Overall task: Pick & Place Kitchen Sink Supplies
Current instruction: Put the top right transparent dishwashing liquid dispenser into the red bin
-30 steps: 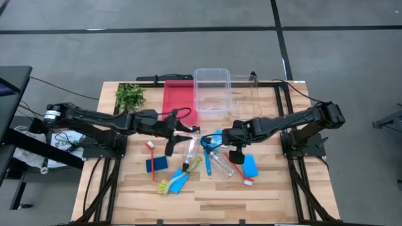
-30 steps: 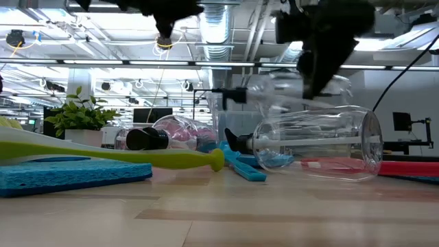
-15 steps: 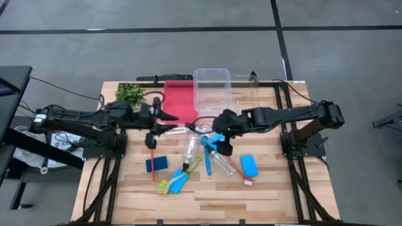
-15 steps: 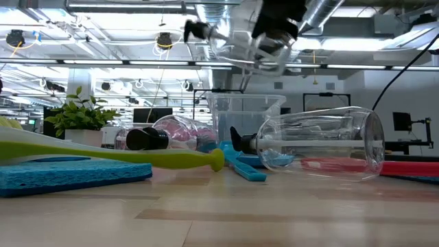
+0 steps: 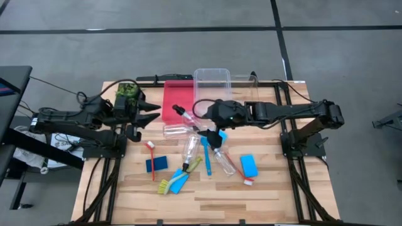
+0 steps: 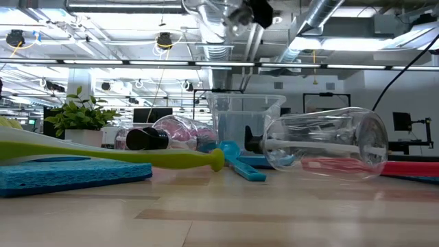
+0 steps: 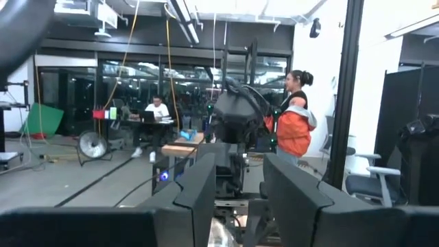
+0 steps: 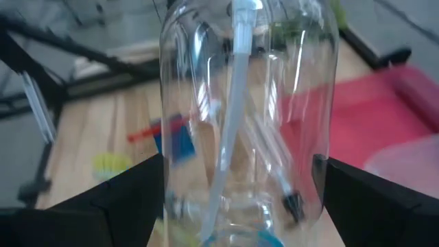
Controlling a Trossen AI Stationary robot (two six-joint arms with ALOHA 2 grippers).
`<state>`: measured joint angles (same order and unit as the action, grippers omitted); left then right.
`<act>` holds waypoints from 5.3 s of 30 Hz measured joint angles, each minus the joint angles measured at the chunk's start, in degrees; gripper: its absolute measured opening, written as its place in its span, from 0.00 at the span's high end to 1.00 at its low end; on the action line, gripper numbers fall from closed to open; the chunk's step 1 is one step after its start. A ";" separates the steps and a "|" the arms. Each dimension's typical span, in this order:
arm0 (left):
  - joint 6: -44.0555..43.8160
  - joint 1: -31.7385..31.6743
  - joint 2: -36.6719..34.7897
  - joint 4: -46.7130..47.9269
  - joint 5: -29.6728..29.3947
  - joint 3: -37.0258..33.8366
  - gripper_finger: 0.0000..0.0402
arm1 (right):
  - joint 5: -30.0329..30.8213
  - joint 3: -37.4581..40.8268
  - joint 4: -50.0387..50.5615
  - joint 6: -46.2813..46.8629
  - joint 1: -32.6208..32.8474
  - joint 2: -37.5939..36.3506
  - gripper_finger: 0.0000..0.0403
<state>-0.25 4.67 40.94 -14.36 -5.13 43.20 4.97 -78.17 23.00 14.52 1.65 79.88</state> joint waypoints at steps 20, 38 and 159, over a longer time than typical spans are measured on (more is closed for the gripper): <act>7.43 0.00 0.03 0.82 -5.15 0.02 0.59 | -0.02 -0.02 -5.48 0.07 0.15 0.00 0.13; -9.50 0.00 0.80 10.84 -10.91 0.02 0.34 | -0.20 -0.02 -6.13 0.05 0.15 -0.02 0.12; -7.32 -3.50 18.91 -20.75 -3.89 0.02 0.69 | -0.48 0.00 -6.99 -1.40 1.03 -0.02 0.11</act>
<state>-7.57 1.17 59.85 -35.11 -9.01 43.22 4.49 -78.17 16.01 13.12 2.68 79.85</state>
